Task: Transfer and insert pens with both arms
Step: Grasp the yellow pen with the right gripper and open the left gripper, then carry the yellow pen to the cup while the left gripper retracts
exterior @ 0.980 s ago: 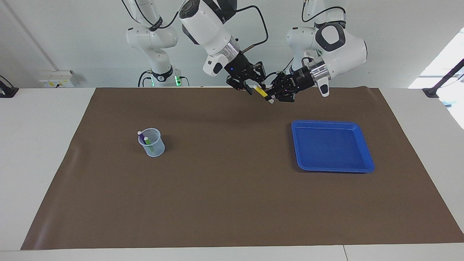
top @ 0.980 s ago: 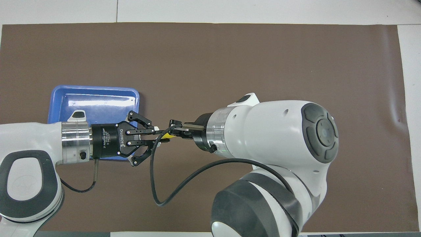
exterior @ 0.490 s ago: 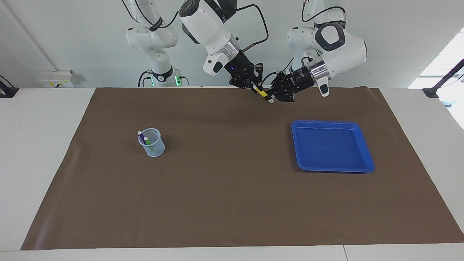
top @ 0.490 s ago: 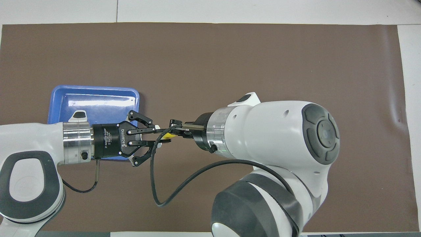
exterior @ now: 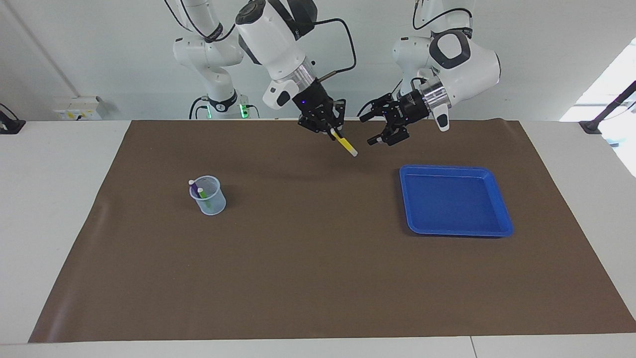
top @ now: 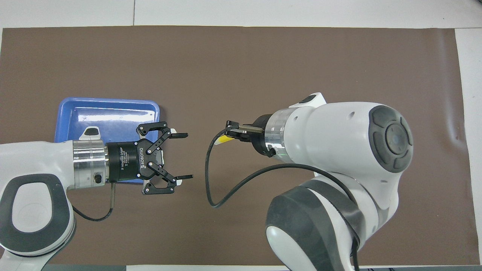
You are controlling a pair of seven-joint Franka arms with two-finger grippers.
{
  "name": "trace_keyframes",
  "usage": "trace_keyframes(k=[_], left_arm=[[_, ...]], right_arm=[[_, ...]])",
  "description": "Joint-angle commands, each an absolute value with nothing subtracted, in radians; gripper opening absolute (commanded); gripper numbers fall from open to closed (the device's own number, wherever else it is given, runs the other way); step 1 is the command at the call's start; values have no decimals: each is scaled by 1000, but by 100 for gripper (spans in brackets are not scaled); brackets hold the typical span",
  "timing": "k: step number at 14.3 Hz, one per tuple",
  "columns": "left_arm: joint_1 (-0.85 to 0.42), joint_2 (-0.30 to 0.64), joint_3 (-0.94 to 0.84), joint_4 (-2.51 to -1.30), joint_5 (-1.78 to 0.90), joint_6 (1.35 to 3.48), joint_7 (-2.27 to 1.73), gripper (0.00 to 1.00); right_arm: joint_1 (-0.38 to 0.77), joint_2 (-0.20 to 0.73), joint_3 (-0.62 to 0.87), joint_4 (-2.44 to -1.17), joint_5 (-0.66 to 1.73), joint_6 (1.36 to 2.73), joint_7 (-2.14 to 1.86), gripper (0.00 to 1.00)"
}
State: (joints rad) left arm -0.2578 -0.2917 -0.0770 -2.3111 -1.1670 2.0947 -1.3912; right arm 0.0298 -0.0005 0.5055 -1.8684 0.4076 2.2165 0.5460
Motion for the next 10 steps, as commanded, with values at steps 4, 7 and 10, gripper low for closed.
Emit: trace_keyframes(k=[4,7,10], left_arm=[[-220,-305,-72,-2327,-850,2108,-1213,100],[-134,-272,-71,-2261,-630,1993,-964,100],[-95,-197,-63,-2102,-445,1849,-706,100]], right_arm=[[14,-158,390,-2022,258,2097,405,0],[14,-198,335,-2040,201,2017,292,0],[14,-232,275,-2101,132,2017,148,0]])
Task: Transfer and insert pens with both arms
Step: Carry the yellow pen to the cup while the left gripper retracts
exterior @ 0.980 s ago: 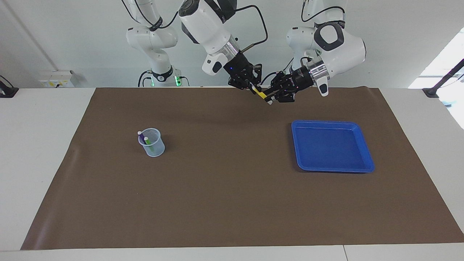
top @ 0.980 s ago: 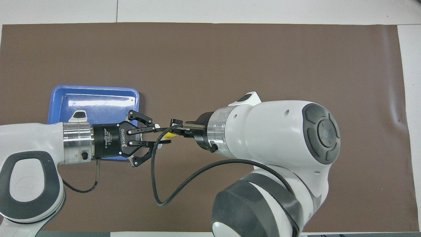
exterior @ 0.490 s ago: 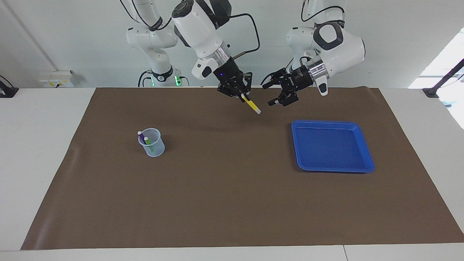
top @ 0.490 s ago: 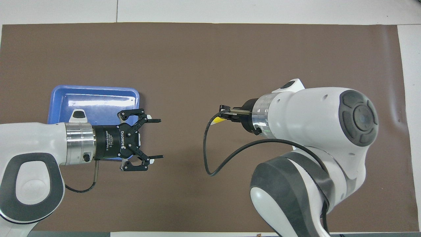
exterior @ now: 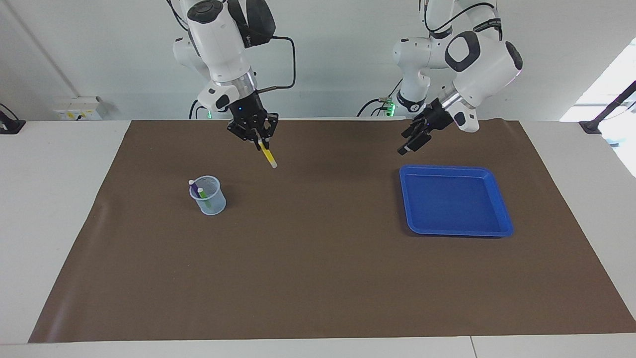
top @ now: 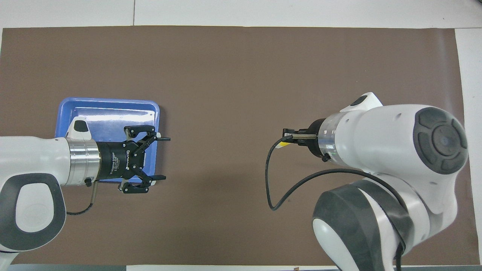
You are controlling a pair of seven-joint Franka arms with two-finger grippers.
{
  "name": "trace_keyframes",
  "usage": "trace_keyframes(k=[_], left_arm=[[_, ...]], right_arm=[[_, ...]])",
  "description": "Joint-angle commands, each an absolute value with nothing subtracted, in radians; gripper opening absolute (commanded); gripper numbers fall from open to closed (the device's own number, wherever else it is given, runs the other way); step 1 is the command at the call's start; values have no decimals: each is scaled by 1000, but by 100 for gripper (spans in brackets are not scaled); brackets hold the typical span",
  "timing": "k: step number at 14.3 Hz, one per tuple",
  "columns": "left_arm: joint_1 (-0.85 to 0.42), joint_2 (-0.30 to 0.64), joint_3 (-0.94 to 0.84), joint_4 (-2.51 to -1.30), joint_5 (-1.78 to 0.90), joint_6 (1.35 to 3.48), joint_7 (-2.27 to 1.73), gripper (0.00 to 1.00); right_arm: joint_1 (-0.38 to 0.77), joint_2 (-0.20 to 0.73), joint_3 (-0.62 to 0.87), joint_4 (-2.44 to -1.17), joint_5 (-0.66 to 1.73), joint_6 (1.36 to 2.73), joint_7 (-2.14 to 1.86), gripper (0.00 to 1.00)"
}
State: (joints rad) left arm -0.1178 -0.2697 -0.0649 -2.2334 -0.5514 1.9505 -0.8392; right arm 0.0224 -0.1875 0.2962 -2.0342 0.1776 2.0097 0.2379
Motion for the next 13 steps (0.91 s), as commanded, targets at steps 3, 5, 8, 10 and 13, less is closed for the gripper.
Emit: trace_keyframes(k=[3,5,8,10,13], left_arm=[[-54,-100,-63,-1892,-287,1693,-536,100],[-46,-37,-63,-1745,-189,1590,-418,100],[-43,-26,-60,-1642,-60,1467,-157,100],[-44,-44,-60,-1631,27,1428,5,100],[-43,-80,-58,-1657,23,1420,26,100]], right_arm=[[12,-253,233,-2149,10,2032,29,0],[12,-253,187,-2158,-34,2054,-26,0],[12,-265,104,-2215,-40,2132,-136,0],[12,-275,89,-2249,-40,2152,-140,0],[12,-267,80,-2275,-40,2201,-135,0]])
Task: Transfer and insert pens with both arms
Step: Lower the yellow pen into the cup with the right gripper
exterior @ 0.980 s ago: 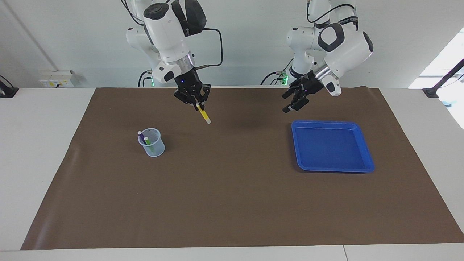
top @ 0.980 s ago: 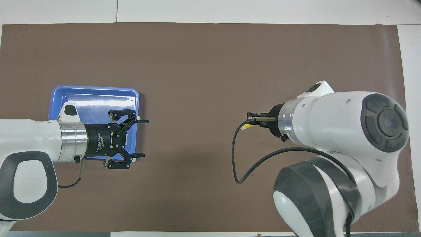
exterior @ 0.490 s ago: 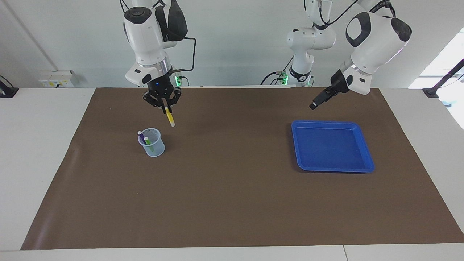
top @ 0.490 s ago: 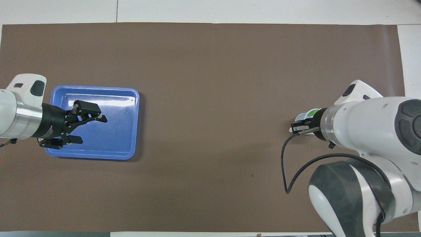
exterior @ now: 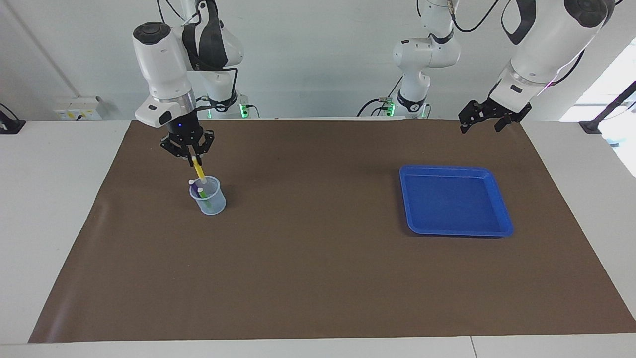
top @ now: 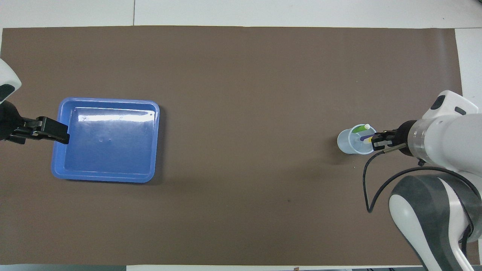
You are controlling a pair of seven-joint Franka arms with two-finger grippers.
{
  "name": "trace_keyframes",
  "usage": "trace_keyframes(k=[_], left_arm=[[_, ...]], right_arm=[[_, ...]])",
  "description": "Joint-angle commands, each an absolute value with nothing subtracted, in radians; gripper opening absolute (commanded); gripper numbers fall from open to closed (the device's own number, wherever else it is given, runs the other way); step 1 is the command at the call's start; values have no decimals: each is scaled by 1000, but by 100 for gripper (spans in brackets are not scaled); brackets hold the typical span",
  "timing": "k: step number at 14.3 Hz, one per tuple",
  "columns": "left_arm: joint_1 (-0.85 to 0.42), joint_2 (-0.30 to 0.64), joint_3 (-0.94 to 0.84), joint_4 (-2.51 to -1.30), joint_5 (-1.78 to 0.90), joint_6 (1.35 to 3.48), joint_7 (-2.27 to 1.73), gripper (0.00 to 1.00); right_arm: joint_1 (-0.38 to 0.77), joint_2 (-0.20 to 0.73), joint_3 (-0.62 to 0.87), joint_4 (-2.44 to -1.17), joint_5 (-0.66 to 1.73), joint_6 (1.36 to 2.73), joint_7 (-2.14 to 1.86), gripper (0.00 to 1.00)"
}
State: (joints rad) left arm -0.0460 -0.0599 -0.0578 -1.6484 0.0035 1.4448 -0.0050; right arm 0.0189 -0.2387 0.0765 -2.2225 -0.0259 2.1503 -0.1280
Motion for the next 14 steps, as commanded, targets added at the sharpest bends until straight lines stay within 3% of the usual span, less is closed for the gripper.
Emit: trace_keyframes(k=[1,6,11,14], left_arm=[[-44,-80,-58,-1657,17,1424,0,100],[-60,-8,-58,-1517,-43,1326,-187,100],[-90,-20,-60,-1572,-41,1370,-180,100],[-101,1,-58,-1542,-38,1384,-179,100]], right_arm=[[12,-264,78,-2286,-40,2218,-133,0],[12,-221,78,-2304,-23,2279,-126,0],[11,-155,77,-2315,-20,2371,-101,0],[11,-124,77,-2319,-20,2413,-80,0]])
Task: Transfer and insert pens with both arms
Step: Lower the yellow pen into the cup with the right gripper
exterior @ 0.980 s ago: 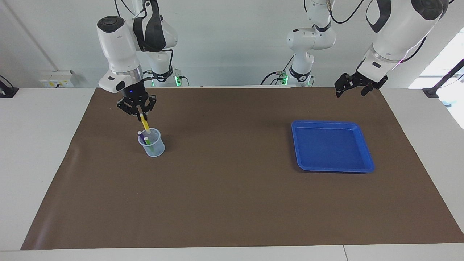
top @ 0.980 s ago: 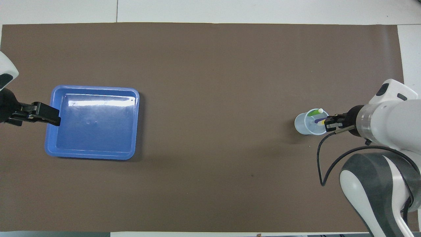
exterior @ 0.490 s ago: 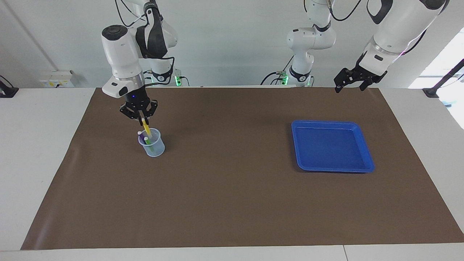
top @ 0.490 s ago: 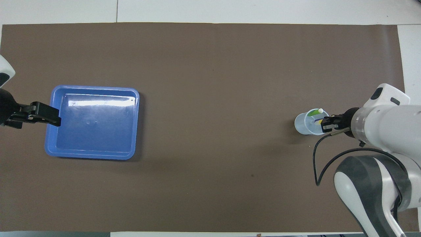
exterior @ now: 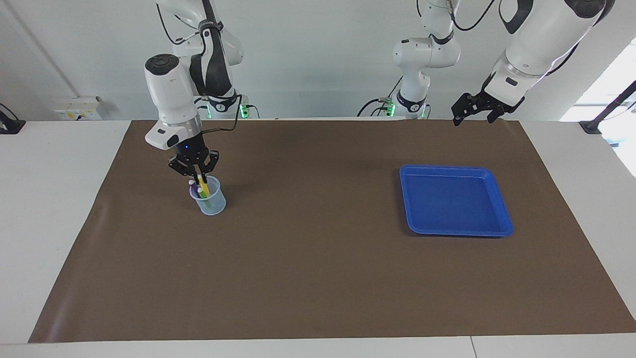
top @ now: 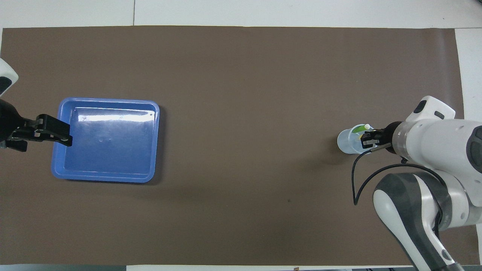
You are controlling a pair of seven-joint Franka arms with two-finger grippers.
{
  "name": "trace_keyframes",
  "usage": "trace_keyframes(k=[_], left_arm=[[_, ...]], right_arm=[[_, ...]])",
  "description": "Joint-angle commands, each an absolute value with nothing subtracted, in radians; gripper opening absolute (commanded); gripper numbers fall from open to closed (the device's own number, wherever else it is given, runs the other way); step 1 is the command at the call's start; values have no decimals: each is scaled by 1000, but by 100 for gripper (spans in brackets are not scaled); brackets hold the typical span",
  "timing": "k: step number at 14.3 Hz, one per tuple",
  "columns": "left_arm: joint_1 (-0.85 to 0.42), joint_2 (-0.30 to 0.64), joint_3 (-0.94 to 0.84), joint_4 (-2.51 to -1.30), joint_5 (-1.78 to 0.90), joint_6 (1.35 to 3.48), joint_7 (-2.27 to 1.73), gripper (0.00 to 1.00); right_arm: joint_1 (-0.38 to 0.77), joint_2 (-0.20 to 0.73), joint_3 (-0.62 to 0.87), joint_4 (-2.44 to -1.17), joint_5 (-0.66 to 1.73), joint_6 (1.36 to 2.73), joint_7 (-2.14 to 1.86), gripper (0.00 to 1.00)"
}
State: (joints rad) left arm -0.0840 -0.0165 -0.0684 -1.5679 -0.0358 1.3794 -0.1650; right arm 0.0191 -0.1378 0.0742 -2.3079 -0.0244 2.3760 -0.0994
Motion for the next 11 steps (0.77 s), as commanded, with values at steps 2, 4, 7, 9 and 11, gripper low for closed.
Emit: trace_keyframes(k=[2,4,7,9,11], left_arm=[[-110,5,-57,-1522,-37,1371,-179,100],[-107,-3,-58,-1529,-37,1362,-179,100],[-103,-14,-58,-1551,-41,1371,-189,100],[-95,-20,-58,-1566,-48,1382,-189,100],[-95,-21,-57,-1575,-48,1413,-186,100]], right_arm=[[12,-117,78,-2335,-20,2442,-78,0],[12,-112,78,-2353,-17,2474,-78,0],[12,-104,78,-2359,-11,2488,-78,0],[12,-104,78,-2359,-11,2488,-77,0],[14,-103,78,-2359,-11,2488,-46,0]])
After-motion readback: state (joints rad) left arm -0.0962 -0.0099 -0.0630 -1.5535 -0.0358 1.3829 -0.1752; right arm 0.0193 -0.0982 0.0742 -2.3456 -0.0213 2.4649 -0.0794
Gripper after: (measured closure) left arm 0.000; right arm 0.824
